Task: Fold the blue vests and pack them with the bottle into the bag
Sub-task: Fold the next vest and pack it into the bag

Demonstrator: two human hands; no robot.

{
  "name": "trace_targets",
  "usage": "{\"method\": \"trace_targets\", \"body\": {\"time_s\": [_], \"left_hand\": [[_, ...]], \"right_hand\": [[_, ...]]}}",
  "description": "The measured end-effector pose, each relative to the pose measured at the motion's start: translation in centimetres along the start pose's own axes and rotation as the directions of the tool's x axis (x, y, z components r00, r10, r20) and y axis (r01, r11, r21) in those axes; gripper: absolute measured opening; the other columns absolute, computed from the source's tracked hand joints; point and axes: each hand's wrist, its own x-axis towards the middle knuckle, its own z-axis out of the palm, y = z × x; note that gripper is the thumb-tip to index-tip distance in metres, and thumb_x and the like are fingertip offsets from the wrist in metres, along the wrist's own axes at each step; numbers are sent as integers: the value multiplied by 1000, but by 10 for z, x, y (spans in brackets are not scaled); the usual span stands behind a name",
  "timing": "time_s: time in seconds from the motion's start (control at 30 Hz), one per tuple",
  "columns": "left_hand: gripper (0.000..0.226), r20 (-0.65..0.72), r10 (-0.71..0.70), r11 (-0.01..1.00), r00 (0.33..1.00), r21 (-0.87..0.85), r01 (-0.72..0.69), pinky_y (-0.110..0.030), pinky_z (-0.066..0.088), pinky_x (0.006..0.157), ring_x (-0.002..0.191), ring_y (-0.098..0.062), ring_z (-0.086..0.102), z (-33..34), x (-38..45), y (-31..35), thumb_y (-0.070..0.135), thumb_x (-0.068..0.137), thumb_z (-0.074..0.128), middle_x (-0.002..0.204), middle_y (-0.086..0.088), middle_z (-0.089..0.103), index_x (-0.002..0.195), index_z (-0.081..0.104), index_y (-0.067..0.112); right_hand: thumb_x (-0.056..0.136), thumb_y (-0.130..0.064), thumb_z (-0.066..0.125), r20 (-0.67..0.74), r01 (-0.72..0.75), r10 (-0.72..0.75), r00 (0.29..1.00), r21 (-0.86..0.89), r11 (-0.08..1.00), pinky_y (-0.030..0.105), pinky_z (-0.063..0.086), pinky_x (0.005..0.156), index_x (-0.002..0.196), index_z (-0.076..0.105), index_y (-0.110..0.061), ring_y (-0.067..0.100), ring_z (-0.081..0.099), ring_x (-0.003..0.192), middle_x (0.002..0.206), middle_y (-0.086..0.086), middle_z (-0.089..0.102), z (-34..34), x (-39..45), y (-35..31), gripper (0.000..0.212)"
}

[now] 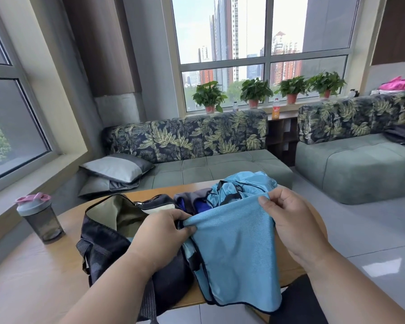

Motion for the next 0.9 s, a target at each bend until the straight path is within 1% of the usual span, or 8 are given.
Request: {"method": "trace_targets", "body": {"time_s": [0.1,0.23,0.33,0.53,0.67,0.73,0.8,0.9], "left_hand": [[10,-75,25,991,997,135,-15,-26,42,56,57,-3,57,-2,6,5,47,90,75,67,12,68,86,74,38],[11,-144,97,968,985,245,-59,-30,47,69,82,-13,62,-4,29,9,47,91,75,87,11,66,89,75,36],[12,-183,174,957,968,264,-122,-33,47,81,97,-24,61,-5,61,17,43,91,77,102,5,60,96,78,31],[5,-410,237,971,881,63,-232,-33,49,78,90,-18,61,-21,120,56,32,93,76,98,10,63,93,76,27],[6,-492,335,939,804,107,-327,-34,49,78,92,-19,61,-14,117,48,27,91,79,99,11,66,97,77,26],[16,-463,376,926,803,166,-338,-35,50,80,95,-22,63,9,102,28,22,86,83,102,7,68,100,77,24],[22,-369,342,939,864,162,-303,-31,47,81,98,-23,63,45,77,-1,19,80,87,103,7,68,98,77,26],[20,-147,303,945,941,175,-277,-33,52,86,96,-17,63,101,37,-46,26,78,87,101,16,67,92,74,32]], "right_hand": [[98,-23,73,-15,-32,32,999,14,999,39,47,81,89,71,-21,18,62,83,94,19,71,-2,3,0,9],[101,-19,68,-20,-73,74,997,32,997,33,48,85,92,69,-15,15,66,92,103,-5,75,-3,16,3,10],[103,-26,65,-14,-122,122,992,26,992,40,47,81,90,64,-18,20,61,84,89,5,68,0,46,2,16],[104,-24,64,-97,-98,116,989,175,980,41,50,79,95,62,-18,24,62,89,98,10,67,0,123,-44,11],[105,-23,62,-62,-29,41,997,177,984,40,51,82,91,61,-19,22,62,88,98,11,65,-8,121,-54,16],[106,-17,60,-50,-73,84,995,196,978,36,51,82,90,61,-15,19,63,85,94,11,66,-14,104,-31,16],[105,-13,61,-35,-203,211,977,155,967,38,52,86,93,63,-11,20,65,87,95,12,70,-21,79,9,12],[103,-13,64,-3,-370,371,929,-89,925,34,46,76,87,63,-11,16,61,78,80,2,69,-38,36,75,16]]}}
